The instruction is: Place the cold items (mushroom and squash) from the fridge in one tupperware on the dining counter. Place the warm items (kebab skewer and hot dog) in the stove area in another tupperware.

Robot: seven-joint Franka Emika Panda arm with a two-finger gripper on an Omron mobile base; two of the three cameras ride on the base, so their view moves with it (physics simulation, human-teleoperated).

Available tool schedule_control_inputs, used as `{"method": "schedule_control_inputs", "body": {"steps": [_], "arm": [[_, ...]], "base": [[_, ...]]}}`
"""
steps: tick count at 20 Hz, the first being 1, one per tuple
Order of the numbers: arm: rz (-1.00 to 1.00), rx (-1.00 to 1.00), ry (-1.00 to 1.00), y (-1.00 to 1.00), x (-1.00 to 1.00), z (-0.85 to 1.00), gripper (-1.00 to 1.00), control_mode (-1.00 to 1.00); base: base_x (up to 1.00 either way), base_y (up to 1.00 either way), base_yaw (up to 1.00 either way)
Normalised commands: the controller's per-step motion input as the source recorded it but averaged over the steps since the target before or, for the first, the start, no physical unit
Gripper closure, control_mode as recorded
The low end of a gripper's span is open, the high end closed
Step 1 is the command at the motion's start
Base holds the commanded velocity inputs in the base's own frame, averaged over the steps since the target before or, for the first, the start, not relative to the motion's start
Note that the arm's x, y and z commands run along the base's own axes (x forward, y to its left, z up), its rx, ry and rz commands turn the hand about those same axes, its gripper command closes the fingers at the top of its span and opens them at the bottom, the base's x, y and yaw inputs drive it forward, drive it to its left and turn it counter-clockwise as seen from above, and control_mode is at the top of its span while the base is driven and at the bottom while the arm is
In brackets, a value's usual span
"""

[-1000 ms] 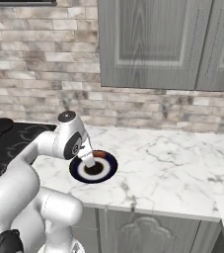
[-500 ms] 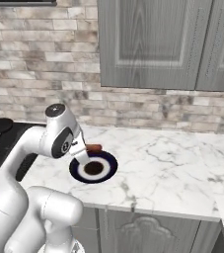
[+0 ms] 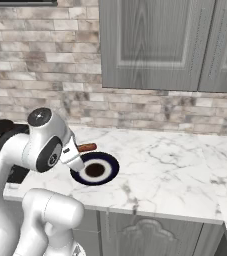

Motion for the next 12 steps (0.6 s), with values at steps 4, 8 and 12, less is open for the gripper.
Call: {"method": "schedule_control_inputs", "body": {"steps": [4, 8, 12], "arm": [[0.15, -0.03, -0.12, 0.08, -0.61, 0.44, 1.00, -1.00], [0.05, -0.01, -0.04, 0.01, -0.16, 0.12, 1.00, 1.00], [0.00, 0.00, 0.00, 0.00, 0.00, 0.00, 1.00, 1.00]], "base": [[0.00, 0.00, 0.00], [-0.51, 0.04, 0.15], [-0.85, 0.01, 0.17]]}}
